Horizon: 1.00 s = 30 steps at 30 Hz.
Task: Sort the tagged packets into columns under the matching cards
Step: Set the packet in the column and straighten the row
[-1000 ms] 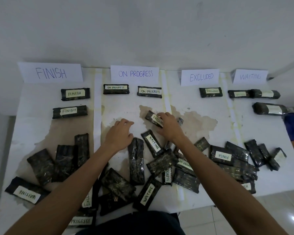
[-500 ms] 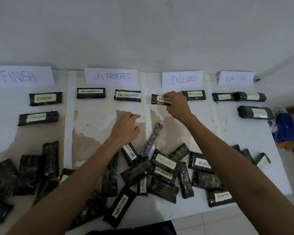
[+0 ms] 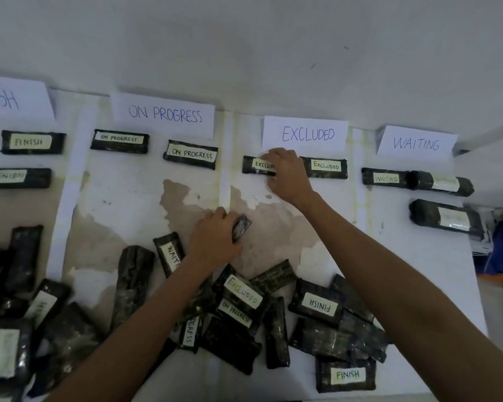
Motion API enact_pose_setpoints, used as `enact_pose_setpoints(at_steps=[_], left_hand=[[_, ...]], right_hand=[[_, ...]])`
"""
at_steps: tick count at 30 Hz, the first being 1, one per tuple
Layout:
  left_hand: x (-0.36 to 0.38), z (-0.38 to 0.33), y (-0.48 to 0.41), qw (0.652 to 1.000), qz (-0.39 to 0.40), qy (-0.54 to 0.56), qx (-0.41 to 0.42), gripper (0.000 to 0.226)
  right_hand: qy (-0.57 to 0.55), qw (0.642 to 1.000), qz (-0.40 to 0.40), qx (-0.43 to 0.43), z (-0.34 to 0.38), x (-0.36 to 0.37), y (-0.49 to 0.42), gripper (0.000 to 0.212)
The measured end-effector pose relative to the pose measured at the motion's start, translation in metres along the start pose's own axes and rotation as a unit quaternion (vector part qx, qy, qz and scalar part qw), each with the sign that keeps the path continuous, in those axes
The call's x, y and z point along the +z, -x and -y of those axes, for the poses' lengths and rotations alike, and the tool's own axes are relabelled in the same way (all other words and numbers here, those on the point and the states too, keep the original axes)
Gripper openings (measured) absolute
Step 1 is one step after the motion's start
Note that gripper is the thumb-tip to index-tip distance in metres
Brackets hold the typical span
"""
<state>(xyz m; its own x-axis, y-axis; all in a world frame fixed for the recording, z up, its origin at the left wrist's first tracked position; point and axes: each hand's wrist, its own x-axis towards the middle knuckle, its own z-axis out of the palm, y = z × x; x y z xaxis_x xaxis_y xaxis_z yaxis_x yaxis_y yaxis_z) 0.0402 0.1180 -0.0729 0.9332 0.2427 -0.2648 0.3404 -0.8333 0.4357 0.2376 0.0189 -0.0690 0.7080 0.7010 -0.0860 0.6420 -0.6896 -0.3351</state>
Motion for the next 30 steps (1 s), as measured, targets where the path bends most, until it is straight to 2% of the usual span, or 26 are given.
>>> enact_pose_setpoints(at_steps=[3,6,10,13,15,21,24,26,28,30], left_hand=[[0.004,-0.009,0.008,0.999,0.022,-0.010,-0.029,0.051],[-0.006,-0.020,0.011,0.990,-0.024,0.118,-0.076,0.044],[-0.033,-0.027,0.011,0.911,-0.069,0.358,-0.194,0.028],[-0.042,-0.025,0.006,0.818,-0.065,0.509,-0.262,0.026],[-0.043,-0.027,0.006,0.773,-0.060,0.569,-0.276,0.028],[-0.031,-0.049,0.006,0.727,-0.056,0.631,-0.264,0.023],[-0.022,-0.065,-0.001,0.731,-0.031,0.634,-0.251,0.027],[-0.016,-0.077,-0.008,0.754,-0.006,0.611,-0.240,0.030],[-0.013,-0.091,-0.016,0.801,0.025,0.561,-0.207,0.034],[-0.010,-0.105,-0.025,0.865,0.051,0.474,-0.157,0.039]], right_hand=[[-0.033,0.999,-0.025,-0.010,0.003,-0.006,0.016,0.051],[-0.132,0.991,-0.029,-0.003,0.013,-0.018,0.043,0.042],[-0.283,0.953,0.076,0.076,0.036,-0.038,0.087,0.030],[-0.320,0.935,0.128,0.085,0.050,-0.036,0.115,0.032],[-0.330,0.929,0.135,0.098,0.057,-0.031,0.127,0.037],[-0.258,0.961,0.081,0.058,0.059,-0.023,0.141,0.041],[-0.214,0.972,0.070,0.069,0.041,-0.027,0.144,0.044],[-0.205,0.973,0.066,0.080,0.025,-0.032,0.149,0.053],[-0.199,0.977,0.041,0.073,0.009,-0.039,0.153,0.058],[-0.137,0.990,-0.005,0.036,-0.009,-0.048,0.155,0.058]])
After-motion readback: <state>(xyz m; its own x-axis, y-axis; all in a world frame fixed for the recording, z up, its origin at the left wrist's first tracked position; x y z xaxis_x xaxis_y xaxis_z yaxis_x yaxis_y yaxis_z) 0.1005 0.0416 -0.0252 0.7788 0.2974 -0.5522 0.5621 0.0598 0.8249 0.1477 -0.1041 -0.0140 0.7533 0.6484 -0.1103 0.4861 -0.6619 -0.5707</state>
